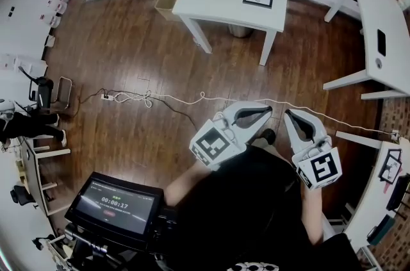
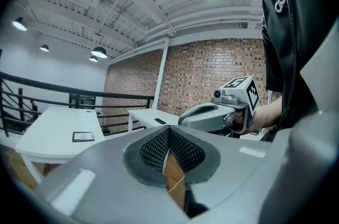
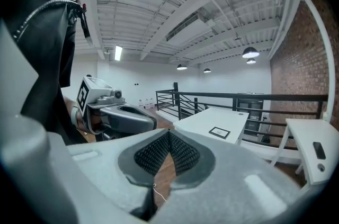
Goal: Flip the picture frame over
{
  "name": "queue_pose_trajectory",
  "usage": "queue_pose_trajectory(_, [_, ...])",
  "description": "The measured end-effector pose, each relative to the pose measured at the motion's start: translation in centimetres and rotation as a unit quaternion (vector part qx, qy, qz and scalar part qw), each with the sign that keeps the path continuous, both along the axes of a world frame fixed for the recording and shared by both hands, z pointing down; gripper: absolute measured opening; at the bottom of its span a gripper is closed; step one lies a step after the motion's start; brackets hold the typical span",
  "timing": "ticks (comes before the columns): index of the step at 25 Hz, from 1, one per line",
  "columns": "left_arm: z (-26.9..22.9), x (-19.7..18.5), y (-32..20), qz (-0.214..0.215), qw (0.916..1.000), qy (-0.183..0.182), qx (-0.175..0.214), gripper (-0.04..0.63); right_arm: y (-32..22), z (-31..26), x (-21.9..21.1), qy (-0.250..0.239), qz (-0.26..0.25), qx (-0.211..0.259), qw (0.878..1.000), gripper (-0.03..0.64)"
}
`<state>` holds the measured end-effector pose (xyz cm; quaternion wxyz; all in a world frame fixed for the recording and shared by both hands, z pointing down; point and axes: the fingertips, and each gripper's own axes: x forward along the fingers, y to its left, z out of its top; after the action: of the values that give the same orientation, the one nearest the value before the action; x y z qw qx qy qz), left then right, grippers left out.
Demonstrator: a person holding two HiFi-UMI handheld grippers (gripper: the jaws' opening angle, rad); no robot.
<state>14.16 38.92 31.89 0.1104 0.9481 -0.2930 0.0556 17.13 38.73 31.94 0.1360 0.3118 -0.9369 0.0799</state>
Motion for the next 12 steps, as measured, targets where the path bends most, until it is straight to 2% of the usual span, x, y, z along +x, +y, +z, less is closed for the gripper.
queue_pose_trajectory(12, [0.38,0.0,-0.29,-0.011,0.9999,0.005,-0.012,0.014,-0.57,0.27,-0.13,0.001,-0.01,-0.001,1.0,-0.008])
